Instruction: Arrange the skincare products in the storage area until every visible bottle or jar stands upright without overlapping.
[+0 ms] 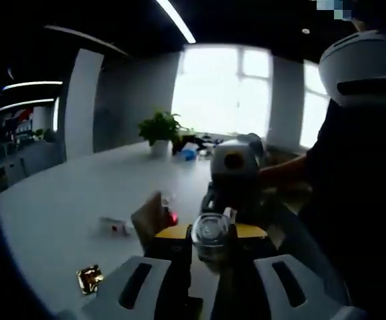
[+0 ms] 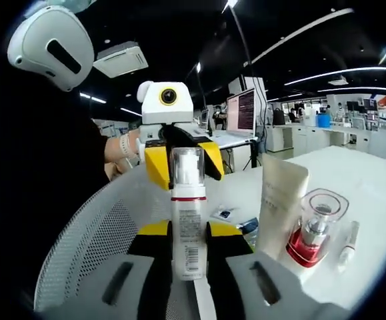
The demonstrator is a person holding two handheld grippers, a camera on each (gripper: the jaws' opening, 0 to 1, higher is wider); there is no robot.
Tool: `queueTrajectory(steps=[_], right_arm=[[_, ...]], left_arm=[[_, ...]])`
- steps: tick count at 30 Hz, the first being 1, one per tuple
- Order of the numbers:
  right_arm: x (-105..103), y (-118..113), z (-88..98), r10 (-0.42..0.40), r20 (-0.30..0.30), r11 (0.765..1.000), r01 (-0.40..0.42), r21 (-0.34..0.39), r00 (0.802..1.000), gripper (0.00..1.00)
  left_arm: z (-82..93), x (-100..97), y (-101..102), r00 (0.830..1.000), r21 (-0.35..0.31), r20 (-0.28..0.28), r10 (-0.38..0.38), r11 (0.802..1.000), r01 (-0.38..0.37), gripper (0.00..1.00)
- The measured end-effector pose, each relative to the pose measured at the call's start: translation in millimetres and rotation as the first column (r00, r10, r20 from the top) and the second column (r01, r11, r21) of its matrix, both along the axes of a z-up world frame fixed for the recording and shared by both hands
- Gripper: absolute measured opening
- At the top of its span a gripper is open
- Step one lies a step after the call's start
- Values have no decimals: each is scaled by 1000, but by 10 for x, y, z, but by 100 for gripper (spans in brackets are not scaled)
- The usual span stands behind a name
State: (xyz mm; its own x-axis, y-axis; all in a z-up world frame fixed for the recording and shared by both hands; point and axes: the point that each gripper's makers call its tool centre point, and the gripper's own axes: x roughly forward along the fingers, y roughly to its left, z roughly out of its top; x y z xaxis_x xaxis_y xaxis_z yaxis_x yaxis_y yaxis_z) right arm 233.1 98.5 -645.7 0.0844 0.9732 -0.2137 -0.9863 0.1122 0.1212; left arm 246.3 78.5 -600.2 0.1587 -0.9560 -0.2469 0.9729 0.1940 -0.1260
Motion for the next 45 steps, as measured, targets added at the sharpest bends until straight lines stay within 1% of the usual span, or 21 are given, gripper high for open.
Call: queueTrajectory(steps=[4,5,6,8,10,13,14,15,16,17,19,20,22,24,25,27,29,32,37,39,45], right_arm=[[16,-17,-25,-5,-2,1000,5,-10,1000,19],[12,-22,-35,-2,0,1000,2,-18,1000,19],[42,-36,-67,-18,5,999,18,-39,1000,19],[61,-47,-126,-31,-8,998,30,-63,999,20],[106,-56,-170,-57,-5,995,57,-81,998,21],[118,-61,-251,-68,6,989,68,-130,998,21],[123,-76,-297,-71,10,984,71,-161,997,21],[141,-102,-387,-78,21,973,81,-214,997,22],[143,-112,-421,-79,23,969,82,-233,997,24],[123,-132,-520,-71,15,958,72,-278,997,27],[142,-117,-542,-86,17,959,87,-268,996,27],[147,-119,-542,-94,8,961,93,-260,996,25],[181,-123,-560,-117,12,959,116,-259,993,24],[191,-118,-576,-121,9,959,119,-258,993,25],[197,-117,-585,-123,12,959,122,-257,992,25],[218,-120,-624,-126,13,956,125,-264,992,23],[216,-114,-648,-120,1,958,116,-262,993,22],[227,-117,-689,-123,-9,959,116,-257,992,21],[239,-115,-776,-114,9,961,112,-251,993,20],[256,-100,-810,-113,42,961,120,-249,993,20],[282,-92,-892,-115,52,966,124,-228,992,20]], left_arm=[[-6,8,-65,999,22,9,-31,999,31,18],[-18,-9,-88,999,24,-9,-49,998,50,17],[-31,6,-101,999,29,-9,-48,998,49,17],[-112,13,-114,998,67,-13,-66,996,67,17],[-143,41,-142,998,77,-2,-60,995,60,17],[-204,77,-156,998,99,-6,-65,993,65,16],[-224,80,-158,998,107,-8,-65,992,66,16],[-250,97,-160,998,120,-12,-54,991,55,16],[-271,118,-158,999,130,-3,-50,990,50,16],[-301,135,-155,999,142,-7,-53,988,53,16],[-327,165,-152,999,146,-21,-42,988,44,16],[-339,173,-152,999,146,-30,-39,988,43,16],[-366,187,-154,999,153,-27,-33,988,37,16],[-422,213,-145,1000,181,-22,-22,983,26,16],[-462,185,-164,999,203,-14,-29,979,31,16],[-480,148,-188,999,195,-32,-42,980,48,16],[-486,159,-210,999,188,-35,-35,981,41,16],[-524,153,-259,999,199,-31,-34,979,40,16],[-606,158,-259,999,222,-26,-37,974,41,16],[-644,155,-252,999,241,-14,-42,970,44,16],[-746,182,-230,999,275,-10,-38,961,40,17]])
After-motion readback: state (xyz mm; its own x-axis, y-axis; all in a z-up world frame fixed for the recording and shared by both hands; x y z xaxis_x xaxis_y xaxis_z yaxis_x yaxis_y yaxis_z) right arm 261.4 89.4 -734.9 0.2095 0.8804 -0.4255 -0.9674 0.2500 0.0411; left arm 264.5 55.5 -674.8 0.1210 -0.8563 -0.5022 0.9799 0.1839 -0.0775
